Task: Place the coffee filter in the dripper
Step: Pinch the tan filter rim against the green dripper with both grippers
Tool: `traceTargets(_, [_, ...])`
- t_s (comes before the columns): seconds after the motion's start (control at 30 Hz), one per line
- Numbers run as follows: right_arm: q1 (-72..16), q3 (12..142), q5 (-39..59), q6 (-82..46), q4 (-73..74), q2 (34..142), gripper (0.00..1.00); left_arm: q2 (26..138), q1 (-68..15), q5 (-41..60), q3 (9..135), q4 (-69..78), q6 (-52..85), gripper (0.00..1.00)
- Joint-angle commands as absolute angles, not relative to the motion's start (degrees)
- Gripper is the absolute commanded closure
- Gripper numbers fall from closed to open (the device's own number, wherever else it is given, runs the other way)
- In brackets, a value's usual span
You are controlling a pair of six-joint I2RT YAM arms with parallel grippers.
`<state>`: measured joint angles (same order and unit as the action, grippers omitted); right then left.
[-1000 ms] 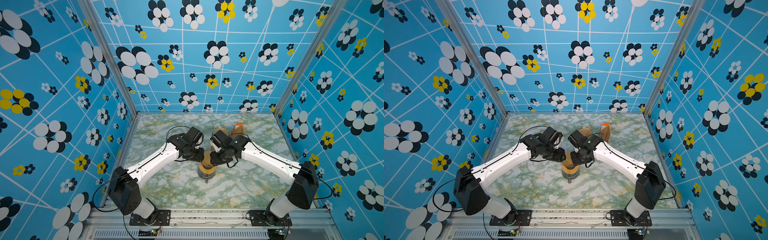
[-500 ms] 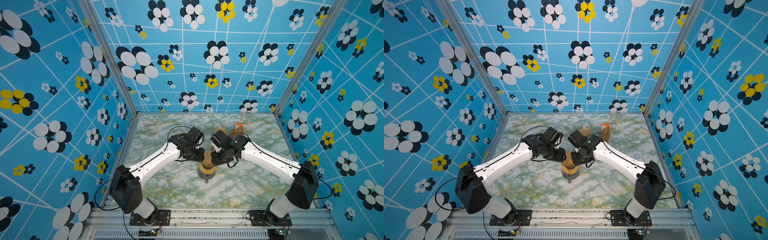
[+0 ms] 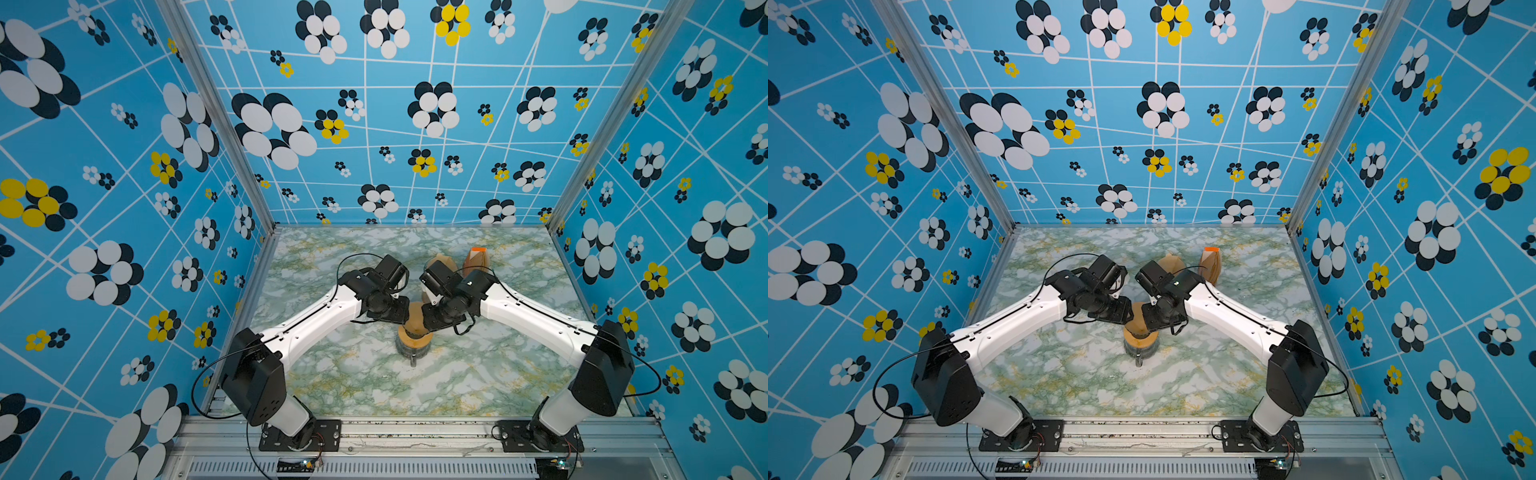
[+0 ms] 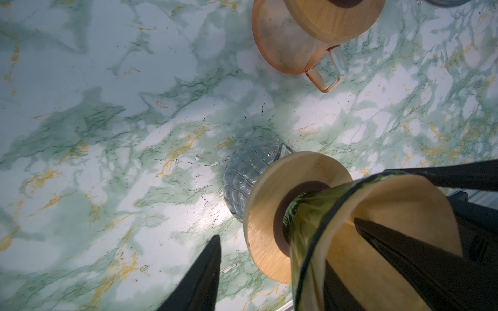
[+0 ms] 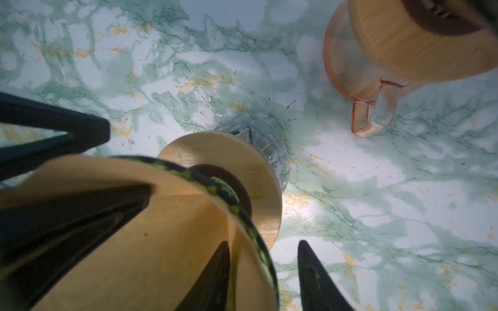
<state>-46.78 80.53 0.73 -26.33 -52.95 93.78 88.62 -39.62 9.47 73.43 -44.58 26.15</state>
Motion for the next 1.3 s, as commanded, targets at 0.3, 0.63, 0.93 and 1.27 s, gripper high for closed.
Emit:
traceTargets(0.3, [-46.47,83.36,-0.43,-25.52,-54.64,93.36,0.57,88.42,-39.43,7.45,72.0,-45.38,26.67,0.51])
traceTargets(0.63, [-45.88,84.56,-0.71,-25.43,-54.69,90.89,0.57,86.45,-39.4,8.57,72.34,-44.52,27.25,0.5])
traceTargets(0.93, [-45.7,82.14,1.67,-26.1,-52.73,89.62,0.65,84.51,-39.9,11.54,71.93,-43.15,28.24,0.5])
traceTargets(1.27, [-45.91,78.65,3.18,-26.92,-50.43,88.07,0.72,83.07,-40.67,12.26,69.26,-42.28,29.22,0.56])
